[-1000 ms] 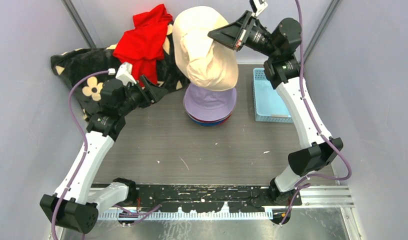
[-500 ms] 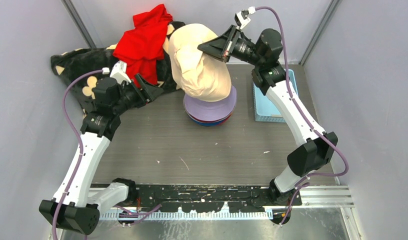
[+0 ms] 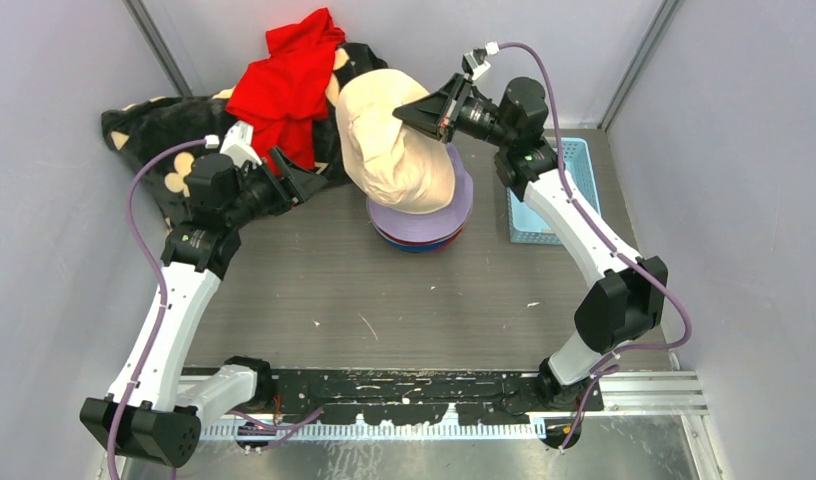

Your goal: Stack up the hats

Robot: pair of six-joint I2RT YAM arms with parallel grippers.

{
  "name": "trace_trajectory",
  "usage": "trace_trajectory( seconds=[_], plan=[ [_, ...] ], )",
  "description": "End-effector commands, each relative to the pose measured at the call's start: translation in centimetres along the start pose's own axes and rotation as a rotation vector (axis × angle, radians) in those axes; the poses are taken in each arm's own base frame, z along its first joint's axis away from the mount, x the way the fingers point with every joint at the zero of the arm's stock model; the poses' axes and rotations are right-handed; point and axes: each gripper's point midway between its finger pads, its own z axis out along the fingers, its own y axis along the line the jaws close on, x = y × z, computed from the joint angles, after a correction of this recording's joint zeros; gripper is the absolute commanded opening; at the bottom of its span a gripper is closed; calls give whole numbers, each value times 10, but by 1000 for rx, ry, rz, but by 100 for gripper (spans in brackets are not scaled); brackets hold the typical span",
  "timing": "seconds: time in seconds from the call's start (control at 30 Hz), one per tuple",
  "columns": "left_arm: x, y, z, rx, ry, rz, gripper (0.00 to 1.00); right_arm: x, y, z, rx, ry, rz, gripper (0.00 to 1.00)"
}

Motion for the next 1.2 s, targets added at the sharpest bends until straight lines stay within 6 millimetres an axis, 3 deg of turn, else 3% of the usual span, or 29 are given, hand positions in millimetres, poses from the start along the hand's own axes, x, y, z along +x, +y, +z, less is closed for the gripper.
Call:
trace_trajectory(
  seconds=[0.0, 0.33, 0.73, 0.93, 1.07, 1.17],
  plan=[
    [-10, -12, -3, 43, -27, 8, 64, -16, 32, -19, -34, -93, -76, 1],
    [-7, -5, 13, 40, -5, -16, 64, -45, -10, -58, 77, -171, -52, 1],
    [-10, 1, 45, 83, -34, -41, 64, -45, -119, -87, 236, -152, 12, 2],
    [-6, 6, 75, 129, -21, -69, 64, -57, -141, -87, 231, -138, -21, 22],
    [-6, 6, 100, 202, -30, -83, 64, -74, -133, -90, 169, -146, -65, 39],
    [-6, 1, 109, 262, -35, -82, 64, -86, -122, -104, 145, -193, -109, 53]
  ],
)
